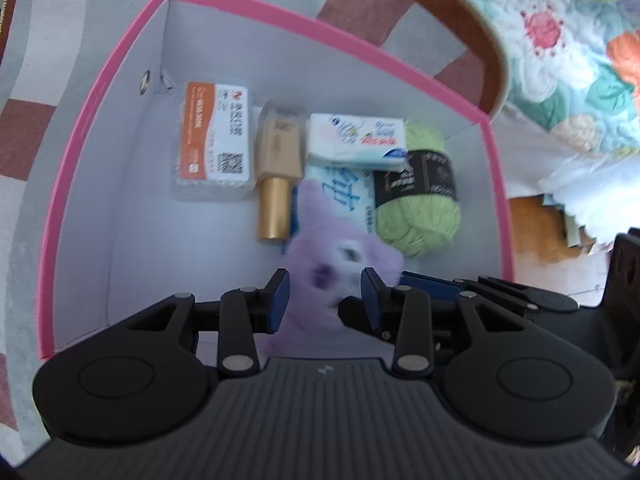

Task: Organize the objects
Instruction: 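Lift the plush toy and lower it into the pink box, then open the left gripper to release the plush toy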

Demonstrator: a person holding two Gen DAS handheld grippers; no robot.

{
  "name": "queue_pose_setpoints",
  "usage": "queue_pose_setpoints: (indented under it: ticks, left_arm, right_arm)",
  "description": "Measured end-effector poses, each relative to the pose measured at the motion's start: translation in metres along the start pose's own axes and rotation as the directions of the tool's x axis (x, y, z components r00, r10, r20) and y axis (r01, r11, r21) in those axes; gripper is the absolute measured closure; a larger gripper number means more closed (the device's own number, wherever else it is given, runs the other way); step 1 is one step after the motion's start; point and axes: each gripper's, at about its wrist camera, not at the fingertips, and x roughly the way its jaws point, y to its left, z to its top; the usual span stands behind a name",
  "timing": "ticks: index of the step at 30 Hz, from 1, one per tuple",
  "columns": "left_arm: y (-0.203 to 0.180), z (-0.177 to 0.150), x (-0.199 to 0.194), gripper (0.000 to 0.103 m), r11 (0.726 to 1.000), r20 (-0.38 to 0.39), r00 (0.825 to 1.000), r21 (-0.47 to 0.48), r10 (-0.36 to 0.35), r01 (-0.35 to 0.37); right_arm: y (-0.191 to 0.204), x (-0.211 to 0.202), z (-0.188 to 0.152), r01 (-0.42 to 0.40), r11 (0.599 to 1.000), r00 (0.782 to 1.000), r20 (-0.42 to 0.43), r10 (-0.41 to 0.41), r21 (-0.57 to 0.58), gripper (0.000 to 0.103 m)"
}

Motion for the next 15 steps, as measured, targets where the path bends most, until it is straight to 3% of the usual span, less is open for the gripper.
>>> queue_pose_setpoints:
  ticks: [5, 11, 15]
  left_arm:
    - [0.009, -0.001, 0.008, 0.067, 1.000, -0.009, 1.000, -0.025, 0.002, -0.002]
    - [0.009, -0.005, 0.014, 0.072, 0.999, 0.013, 0.999, 0.000, 0.052, -0.052]
    - [-0.001, -0.008, -0.011, 0.072, 0.997, 0.076, 0.995, 0.049, 0.058, -0.062]
  right_arm:
    - [-0.004, 0.015, -0.003, -0.004, 1.000, 1.000, -0.023, 0.004, 0.015, 0.050]
    - [-0.002, 0.022, 0.001, 0.008, 1.000, 1.000, -0.029, -0.008, -0.005, 0.050]
    - [0.006, 0.006, -0.001, 0.017, 1.000, 1.000, 0.001, -0.017, -0.024, 0.050]
